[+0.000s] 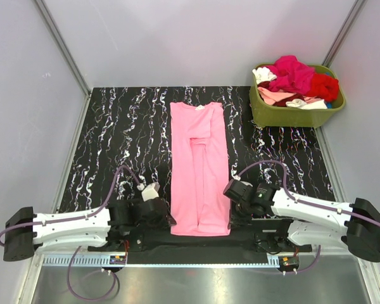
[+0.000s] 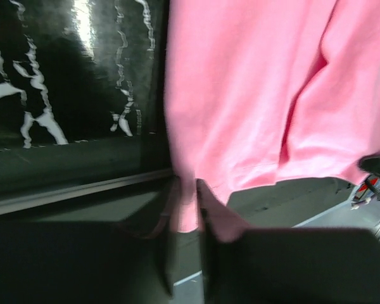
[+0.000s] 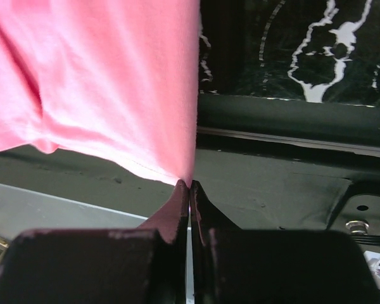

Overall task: Fold and stack the t-shirts
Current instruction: Fold the tshirt

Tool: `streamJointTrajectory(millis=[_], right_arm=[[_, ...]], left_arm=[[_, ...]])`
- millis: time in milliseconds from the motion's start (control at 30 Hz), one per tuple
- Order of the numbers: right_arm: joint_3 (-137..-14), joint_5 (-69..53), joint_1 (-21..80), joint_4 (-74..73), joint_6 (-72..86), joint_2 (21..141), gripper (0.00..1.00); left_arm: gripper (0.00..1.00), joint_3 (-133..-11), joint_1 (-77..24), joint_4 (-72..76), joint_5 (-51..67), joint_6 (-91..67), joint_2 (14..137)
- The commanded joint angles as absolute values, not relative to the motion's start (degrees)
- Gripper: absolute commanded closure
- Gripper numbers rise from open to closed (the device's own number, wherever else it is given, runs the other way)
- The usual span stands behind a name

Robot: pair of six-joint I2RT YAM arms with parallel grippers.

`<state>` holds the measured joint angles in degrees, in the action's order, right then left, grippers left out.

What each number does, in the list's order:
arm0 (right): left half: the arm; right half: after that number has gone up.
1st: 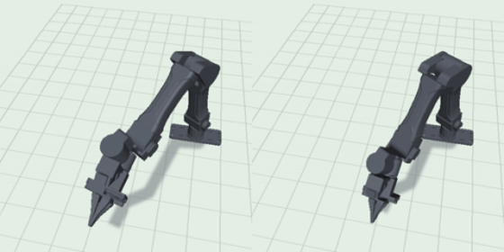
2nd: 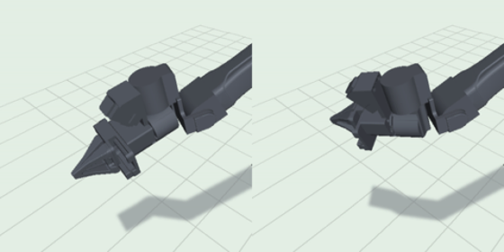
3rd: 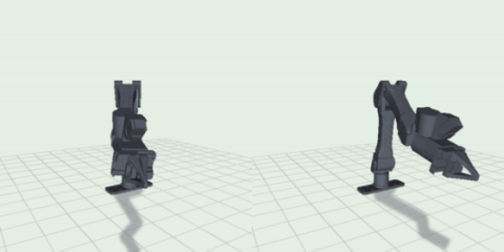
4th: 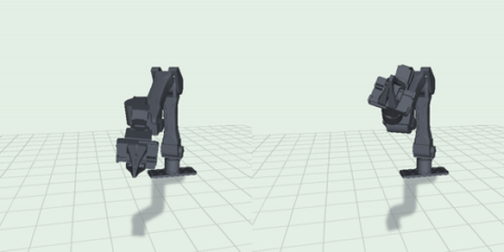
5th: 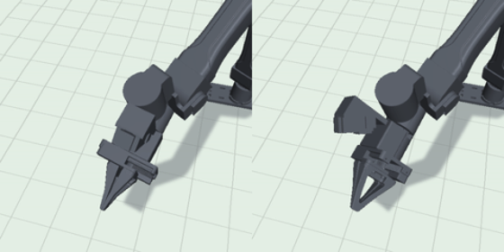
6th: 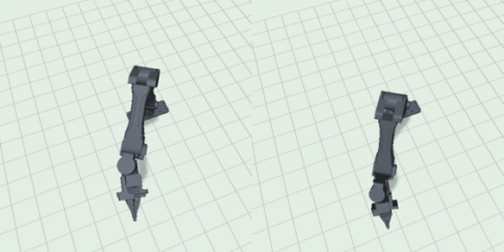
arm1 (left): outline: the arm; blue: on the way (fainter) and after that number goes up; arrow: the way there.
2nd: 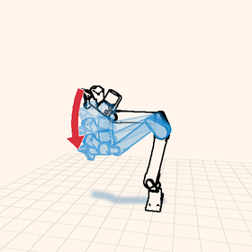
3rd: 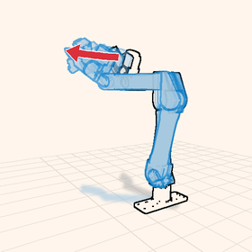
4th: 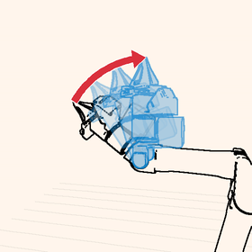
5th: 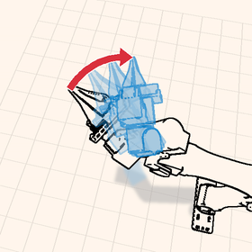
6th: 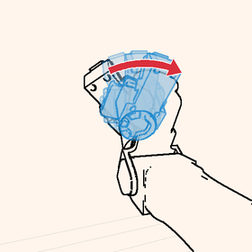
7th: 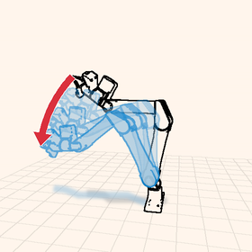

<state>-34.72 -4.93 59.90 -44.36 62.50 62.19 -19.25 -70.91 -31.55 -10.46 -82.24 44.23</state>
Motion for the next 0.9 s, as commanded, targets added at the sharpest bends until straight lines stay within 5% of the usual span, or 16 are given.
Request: streamJointTrajectory(millis=[0, 33, 100, 300, 367, 467, 500, 867], right_arm=[[-33.4, -3.5, 60.4, -45.4, 64.5, 62.0, 1.00], [-33.2, -3.6, 60.3, -45.0, 64.5, 62.0, 1.00], [-33.0, -3.6, 60.3, -44.7, 64.5, 62.2, 1.00], [-33.1, -3.7, 60.3, -44.1, 64.2, 63.0, 1.00], [-33.1, -3.8, 60.3, -44.1, 64.1, 63.1, 1.00], [-33.1, -3.6, 60.3, -44.1, 64.2, 63.0, 1.00], [-33.2, -3.3, 60.3, -44.4, 64.2, 62.8, 1.00], [-49.5, 8.3, 58.5, -57.5, 60.5, 59.8, 1.00]], left_arm=[[0.67, -21.6, -73.5, -30.5, -14.3, -86.0, 47.0], [0.56, -21.2, -74.4, -29.9, -14.2, -86.5, 47.8], [0.50, -20.5, -75.3, -27.3, -14.2, -86.7, 48.1], [0.48, -19.9, -77.4, -25.6, -14.6, -88.9, 49.1], [0.54, -19.3, -78.6, -23.7, -14.5, -89.6, 49.8], [0.83, -19.5, -79.6, -21.4, -14.5, -89.5, 51.1], [1.00, -20.0, -79.8, -21.4, -14.7, -89.4, 51.4], [0.96, -36.5, -77.8, -42.1, -23.6, -85.4, 45.5]])
